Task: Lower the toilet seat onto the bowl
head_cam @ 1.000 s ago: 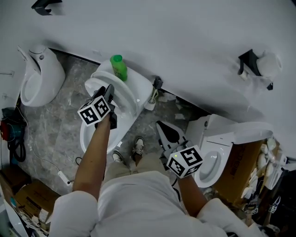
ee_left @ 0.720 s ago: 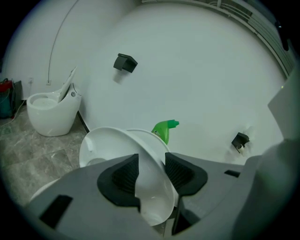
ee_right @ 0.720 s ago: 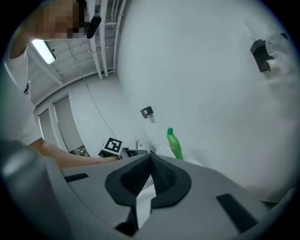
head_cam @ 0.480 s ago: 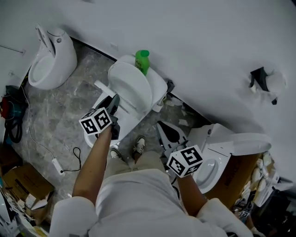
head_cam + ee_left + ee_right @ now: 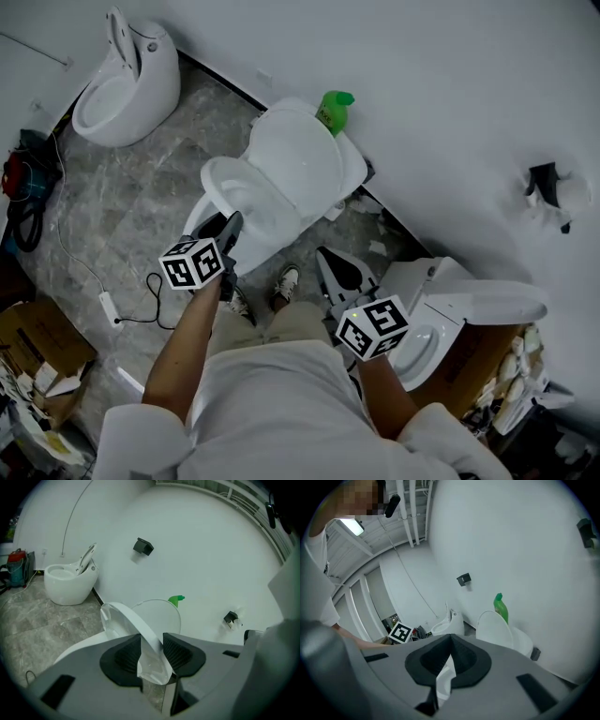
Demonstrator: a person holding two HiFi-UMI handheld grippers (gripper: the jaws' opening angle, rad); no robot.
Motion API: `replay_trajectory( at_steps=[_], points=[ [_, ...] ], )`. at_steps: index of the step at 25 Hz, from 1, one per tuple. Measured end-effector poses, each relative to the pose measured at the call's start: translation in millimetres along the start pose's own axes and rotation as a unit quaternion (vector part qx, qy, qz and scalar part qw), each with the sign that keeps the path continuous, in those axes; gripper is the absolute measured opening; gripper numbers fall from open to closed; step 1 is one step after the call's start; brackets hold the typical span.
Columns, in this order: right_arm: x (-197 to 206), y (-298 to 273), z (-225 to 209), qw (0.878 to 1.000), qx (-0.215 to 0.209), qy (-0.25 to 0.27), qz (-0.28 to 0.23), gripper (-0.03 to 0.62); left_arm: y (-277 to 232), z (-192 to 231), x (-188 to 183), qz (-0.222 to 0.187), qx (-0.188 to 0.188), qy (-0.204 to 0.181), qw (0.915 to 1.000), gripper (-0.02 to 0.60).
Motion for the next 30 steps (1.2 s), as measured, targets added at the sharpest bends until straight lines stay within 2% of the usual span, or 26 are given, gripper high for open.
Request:
replay_trajectory(
  at_steps=[6, 12, 15, 25, 30],
  points=[
    [11.6, -10.3, 28.3, 1.0, -0.012, 0.012, 0.024, -0.002, 38.3, 41.1, 30.8, 0.009, -0.022, 0.026, 0.9994, 0.149],
    [29.4, -25.6, 50.2, 0.998, -0.019, 0.019, 0.049, -0.002, 56.9, 72.6, 52.2, 0.026, -0.035, 0.025, 0.9987, 0.153],
    [36.4, -34.7, 63.2, 0.998, -0.024, 0.024, 0.061, -0.002, 65.4, 89.5, 63.0, 0.037, -0.041, 0.038, 0.9978, 0.153],
    [64.2, -65.9, 95.4, 0.995, -0.025, 0.031, 0.092, -0.002, 82.4, 137.6, 93.8, 0.067, -0.043, 0.052, 0.9955, 0.156],
    [88.3, -81.2, 106.0, 0.993, -0.025, 0.028, 0.112, -0.002, 87.0, 157.7, 108.2, 0.068, -0.042, 0.06, 0.995, 0.158]
  ],
)
Point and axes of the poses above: the fingertips, and each gripper's own axes: y backward along the fingers, z to its left, x out of its underside, the point moved 5 cm from there along y, backward along the fingers, and after that the axes turned 2 degrees about y, right-handed, at the moved point
